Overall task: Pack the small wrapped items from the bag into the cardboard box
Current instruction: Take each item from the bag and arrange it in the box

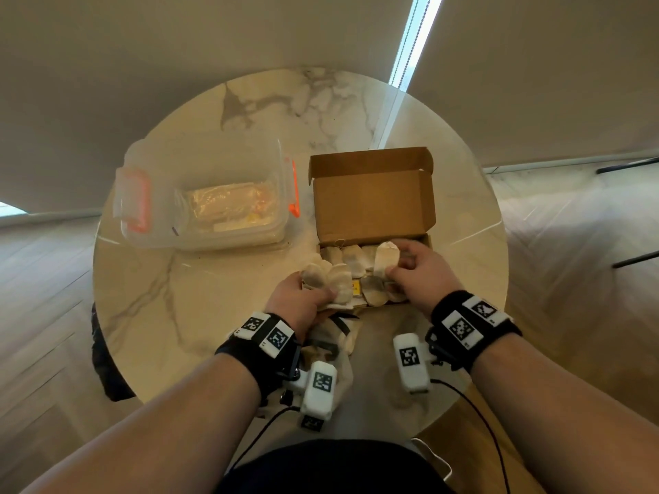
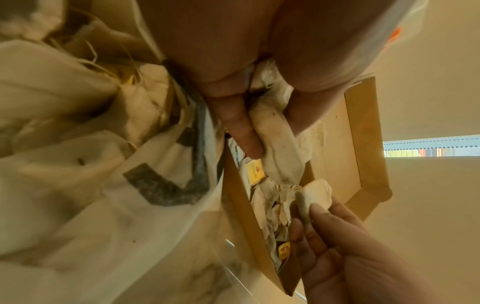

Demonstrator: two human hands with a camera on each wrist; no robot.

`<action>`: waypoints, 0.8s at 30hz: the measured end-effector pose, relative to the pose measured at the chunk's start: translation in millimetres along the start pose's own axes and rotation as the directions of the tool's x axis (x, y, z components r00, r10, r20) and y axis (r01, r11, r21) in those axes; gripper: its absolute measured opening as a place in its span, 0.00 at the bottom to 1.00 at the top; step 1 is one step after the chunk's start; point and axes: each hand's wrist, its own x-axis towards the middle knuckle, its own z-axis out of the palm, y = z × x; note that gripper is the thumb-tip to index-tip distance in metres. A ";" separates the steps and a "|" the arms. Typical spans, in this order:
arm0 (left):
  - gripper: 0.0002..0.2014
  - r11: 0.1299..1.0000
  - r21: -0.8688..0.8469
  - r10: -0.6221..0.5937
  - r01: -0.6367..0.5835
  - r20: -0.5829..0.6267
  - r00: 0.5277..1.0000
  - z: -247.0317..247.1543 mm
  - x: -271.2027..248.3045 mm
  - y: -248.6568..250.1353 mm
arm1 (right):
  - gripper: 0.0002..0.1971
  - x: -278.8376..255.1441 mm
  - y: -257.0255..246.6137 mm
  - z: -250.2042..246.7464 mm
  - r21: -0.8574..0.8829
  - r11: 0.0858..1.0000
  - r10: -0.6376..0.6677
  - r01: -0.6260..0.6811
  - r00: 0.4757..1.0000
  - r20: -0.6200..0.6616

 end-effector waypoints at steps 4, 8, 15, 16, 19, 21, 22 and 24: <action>0.22 0.997 0.072 0.007 -0.007 -0.009 1.000 -5.1 7.4 -2.5 | 0.19 7.7 -9.9 6.5 -0.150 0.988 -0.052 0.032 0.990 -0.131; 0.18 0.985 0.173 0.024 -0.020 -0.024 0.999 -9.8 -0.8 7.4 | 0.09 14.5 -6.3 15.1 -0.377 0.919 -0.147 0.118 0.988 -0.050; 0.17 0.980 0.197 0.049 -0.040 -0.042 0.998 -10.0 -2.3 6.4 | 0.08 16.5 -6.1 26.3 -0.514 0.846 -0.228 0.142 0.968 -0.108; 0.19 0.980 0.194 0.042 -0.032 -0.045 0.998 -10.2 -1.1 5.0 | 0.10 16.4 -5.3 27.9 -0.552 0.822 -0.236 0.142 0.966 -0.103; 0.25 0.992 0.125 0.017 -0.012 -0.041 0.999 -11.7 10.4 -4.2 | 0.13 18.0 -3.4 30.7 -0.642 0.754 -0.220 0.137 0.974 -0.050; 0.23 0.998 0.064 0.012 -0.010 -0.033 0.999 -10.7 10.2 -3.2 | 0.13 16.6 -6.6 29.8 -0.651 0.748 -0.199 0.128 0.979 -0.035; 0.20 1.000 0.023 0.011 -0.010 -0.025 1.000 -9.3 4.1 0.9 | 0.13 14.9 -8.8 28.4 -0.648 0.751 -0.200 0.128 0.979 -0.038; 0.14 0.996 -0.087 0.018 -0.018 -0.005 1.000 -7.0 -6.0 7.5 | 0.11 5.4 -15.5 23.2 -0.594 0.790 -0.218 0.154 0.975 -0.036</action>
